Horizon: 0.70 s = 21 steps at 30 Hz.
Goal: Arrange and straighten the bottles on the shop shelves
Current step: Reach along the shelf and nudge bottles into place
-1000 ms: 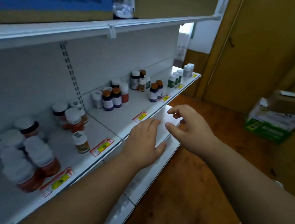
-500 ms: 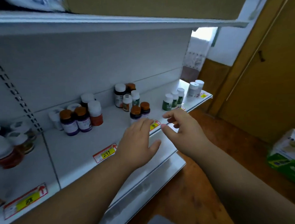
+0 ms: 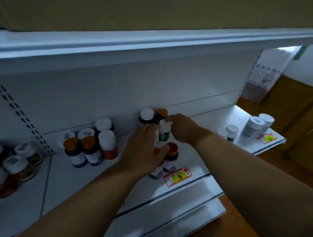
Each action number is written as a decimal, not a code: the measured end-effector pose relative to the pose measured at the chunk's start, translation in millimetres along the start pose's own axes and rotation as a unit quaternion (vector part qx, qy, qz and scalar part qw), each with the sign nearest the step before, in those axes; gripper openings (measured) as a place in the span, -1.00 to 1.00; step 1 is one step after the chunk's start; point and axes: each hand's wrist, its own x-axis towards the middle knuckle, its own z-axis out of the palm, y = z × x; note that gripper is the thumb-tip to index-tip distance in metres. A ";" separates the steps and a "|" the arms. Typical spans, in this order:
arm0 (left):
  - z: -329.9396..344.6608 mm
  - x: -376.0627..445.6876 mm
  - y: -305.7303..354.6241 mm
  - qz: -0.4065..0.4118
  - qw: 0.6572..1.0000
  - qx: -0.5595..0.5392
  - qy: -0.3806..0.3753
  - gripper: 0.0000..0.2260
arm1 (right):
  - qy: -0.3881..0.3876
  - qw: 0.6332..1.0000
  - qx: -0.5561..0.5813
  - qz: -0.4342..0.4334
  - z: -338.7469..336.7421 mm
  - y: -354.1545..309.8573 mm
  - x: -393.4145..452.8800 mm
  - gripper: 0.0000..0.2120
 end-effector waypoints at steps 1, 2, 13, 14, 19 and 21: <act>1.5 5.7 -0.1 0.001 1.000 0.001 0.002 -0.53 | -0.024 0.999 -0.028 -0.012 3.2 3.2 10.8 -0.61; 2.2 9.8 -0.6 0.003 1.000 0.004 0.003 -0.55 | -0.038 0.998 -0.054 -0.021 5.8 4.7 19.2 -0.63; 13.5 29.3 -1.6 -0.032 0.999 0.016 0.022 -0.43 | 0.086 0.990 0.103 -0.044 -1.8 34.4 32.8 -0.83; 14.7 31.2 0.1 -0.032 0.999 0.011 0.025 -0.43 | 0.112 0.980 0.164 -0.027 -10.5 40.7 25.1 -0.86; 32.0 51.0 27.3 -0.014 0.999 -0.016 0.040 -0.35 | 0.135 0.922 0.363 -0.028 -53.5 59.1 -5.0 -0.99; 42.2 58.2 42.7 -0.002 0.999 -0.026 0.043 -0.32 | 0.116 0.921 0.368 -0.049 -65.7 68.2 -10.6 -0.97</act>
